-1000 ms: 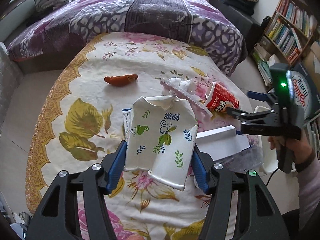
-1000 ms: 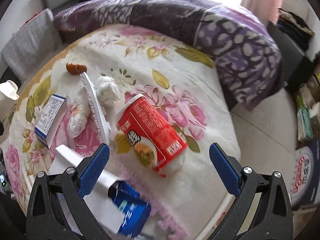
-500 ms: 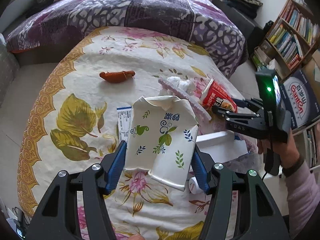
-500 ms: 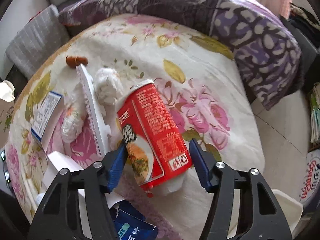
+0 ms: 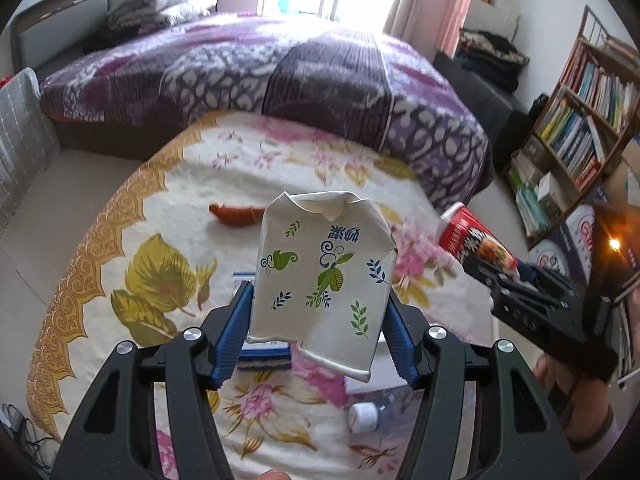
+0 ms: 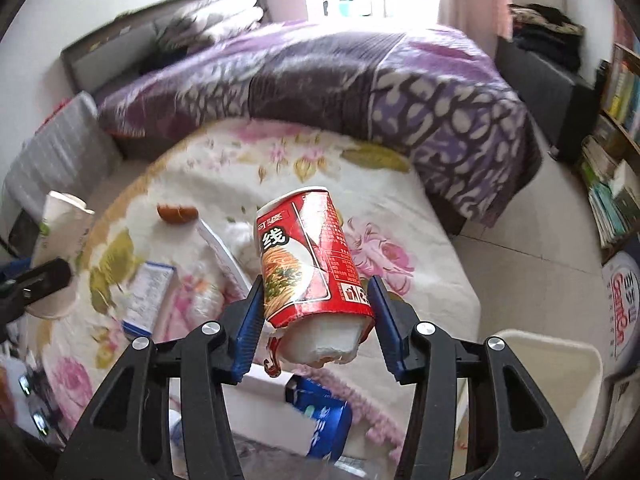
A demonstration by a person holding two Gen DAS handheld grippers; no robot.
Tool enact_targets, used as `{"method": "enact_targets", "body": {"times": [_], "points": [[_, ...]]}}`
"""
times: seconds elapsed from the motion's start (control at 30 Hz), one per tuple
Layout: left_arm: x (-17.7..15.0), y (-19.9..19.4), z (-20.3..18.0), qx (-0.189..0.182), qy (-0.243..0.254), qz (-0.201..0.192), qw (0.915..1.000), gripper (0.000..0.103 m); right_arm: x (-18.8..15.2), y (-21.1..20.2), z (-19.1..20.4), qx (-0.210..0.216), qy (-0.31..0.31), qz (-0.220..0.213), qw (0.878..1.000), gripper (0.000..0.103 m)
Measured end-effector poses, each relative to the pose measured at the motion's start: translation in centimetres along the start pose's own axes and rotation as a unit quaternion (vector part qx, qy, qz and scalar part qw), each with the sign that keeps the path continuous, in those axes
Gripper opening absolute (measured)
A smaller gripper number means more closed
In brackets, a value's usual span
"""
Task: Collect trash
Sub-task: 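Grasp the red snack can with the right tool while the left tool holds the cup, then move both tools over the bin and release the cup and can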
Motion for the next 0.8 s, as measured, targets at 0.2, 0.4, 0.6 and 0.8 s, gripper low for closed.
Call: {"method": "enact_targets", "body": {"times": [0.2,0.4,0.6,0.8], "points": [[0.5,-0.9,-1.6,-0.002,0.003,-0.032,0.9995,0.06,0.3,-4.2,-0.5,-0.037,0.033,-0.037,0.998,0.048],[0.1,-0.9,-2.8,0.004,0.008,-0.042,0.9991,0.06,-0.9,-7.3,-1.8,-0.07,0.064,-0.062,0.994,0.048],[-0.8,-0.2,-3.7,0.016,0.012,-0.039,0.999,0.061,-3.2,-8.6,-4.3,-0.099,0.092,-0.074,0.988,0.048],[-1.5,0.3,-5.9,0.017,0.027,-0.042,0.9986,0.061,-4.6,-9.4,-7.3,-0.132,0.113,-0.072,0.982,0.048]]}}
Point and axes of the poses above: each gripper's, at about its wrist camera, not at the fingertips, and y roughly the way its jaws point, z to its left, x to its top, the point moved 1 cm from there along y, roughly the way its jaws point, and after that the axes turned 15 degrees about -z, right-handed, at the moved point
